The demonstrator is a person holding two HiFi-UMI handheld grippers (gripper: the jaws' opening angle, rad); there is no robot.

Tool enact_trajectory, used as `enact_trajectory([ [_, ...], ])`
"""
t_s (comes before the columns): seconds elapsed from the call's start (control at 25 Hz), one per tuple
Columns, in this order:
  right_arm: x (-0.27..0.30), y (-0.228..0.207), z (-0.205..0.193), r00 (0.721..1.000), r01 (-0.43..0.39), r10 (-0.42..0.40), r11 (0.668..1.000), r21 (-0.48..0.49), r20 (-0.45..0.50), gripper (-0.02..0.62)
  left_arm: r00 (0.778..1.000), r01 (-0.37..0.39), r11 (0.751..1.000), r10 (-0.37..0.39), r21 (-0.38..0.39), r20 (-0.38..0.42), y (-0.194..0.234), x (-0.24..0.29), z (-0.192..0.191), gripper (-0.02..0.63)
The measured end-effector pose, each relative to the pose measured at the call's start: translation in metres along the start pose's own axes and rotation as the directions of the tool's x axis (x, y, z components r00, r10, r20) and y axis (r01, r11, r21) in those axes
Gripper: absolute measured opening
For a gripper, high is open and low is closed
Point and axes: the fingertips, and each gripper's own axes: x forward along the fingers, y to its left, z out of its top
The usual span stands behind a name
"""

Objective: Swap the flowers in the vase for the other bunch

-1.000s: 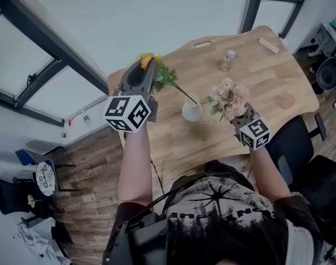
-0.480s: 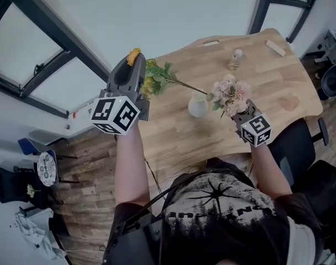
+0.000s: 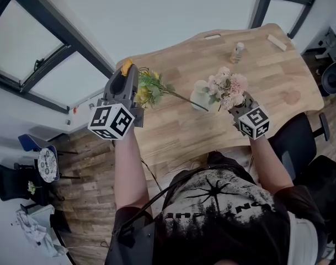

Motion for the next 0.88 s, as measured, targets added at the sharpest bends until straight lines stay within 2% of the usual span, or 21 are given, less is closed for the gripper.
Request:
enact_trajectory([
  [0.24,0.007,0.007,0.020,1.000,-0.018,0.019,0.999,-0.043,0.014,0.074,0.999,-0.010,0.999,0.008,-0.049,-0.034,0.004,-0.019,-0.037,0.080],
  [0.52,0.009,0.009,0.077,0.995,-0.020,0.026,0.998,-0.059,0.101,0.074,0.994,-0.020,0.997,0.011,-0.078,-0.105,0.008,-0.030,-0.085,0.080],
  [0.88,0.025,0.016,0.123,0.990,-0.013,0.031,0.991,-0.130,0.138,0.074,0.984,0.002,0.994,-0.021,-0.106,-0.175,0.001,-0.038,-0.132,0.080],
])
